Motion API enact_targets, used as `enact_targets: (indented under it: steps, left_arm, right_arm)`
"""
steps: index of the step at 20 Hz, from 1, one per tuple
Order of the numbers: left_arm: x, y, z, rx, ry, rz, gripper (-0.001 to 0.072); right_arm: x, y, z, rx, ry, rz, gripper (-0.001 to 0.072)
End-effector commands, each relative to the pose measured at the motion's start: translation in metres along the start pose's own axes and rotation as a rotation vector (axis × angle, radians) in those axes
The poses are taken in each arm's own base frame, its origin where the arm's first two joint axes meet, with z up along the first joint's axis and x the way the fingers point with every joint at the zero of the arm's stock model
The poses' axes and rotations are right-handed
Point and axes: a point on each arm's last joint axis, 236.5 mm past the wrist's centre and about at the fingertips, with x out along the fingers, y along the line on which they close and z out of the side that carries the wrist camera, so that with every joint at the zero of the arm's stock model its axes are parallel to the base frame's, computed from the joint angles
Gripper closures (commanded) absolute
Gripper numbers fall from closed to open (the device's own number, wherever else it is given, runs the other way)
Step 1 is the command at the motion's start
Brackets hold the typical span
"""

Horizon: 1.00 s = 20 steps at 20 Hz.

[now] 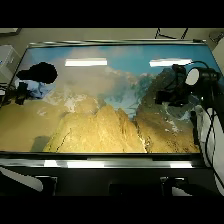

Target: Fold the clothes and pants, and hang the long-sleeved shirts on hangers.

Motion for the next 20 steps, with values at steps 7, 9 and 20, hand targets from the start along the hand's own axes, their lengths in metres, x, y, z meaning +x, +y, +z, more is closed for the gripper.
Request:
enact_targets:
  steps: [7,9,20]
  left_arm:
    - [-0.264,-0.226,-0.112,0.89,-0.095,-0.325,0.0681]
    - [-0.313,-0.244,-0.185,0.945,-0.046,-0.446,0.0681]
    - [-0.274,-0.133,-0.615,0.746,0.661,-0.555,0.068]
  right_arm:
    - [-0.053,-0.013,-0.007,-0.09,-0.09,-0.068,0.0031]
    - [-0.073,-0.011,-0.008,-0.093,-0.141,-0.062,0.0031]
    - [-0.142,-0.006,-0.022,-0.095,-0.31,-0.046,0.0032]
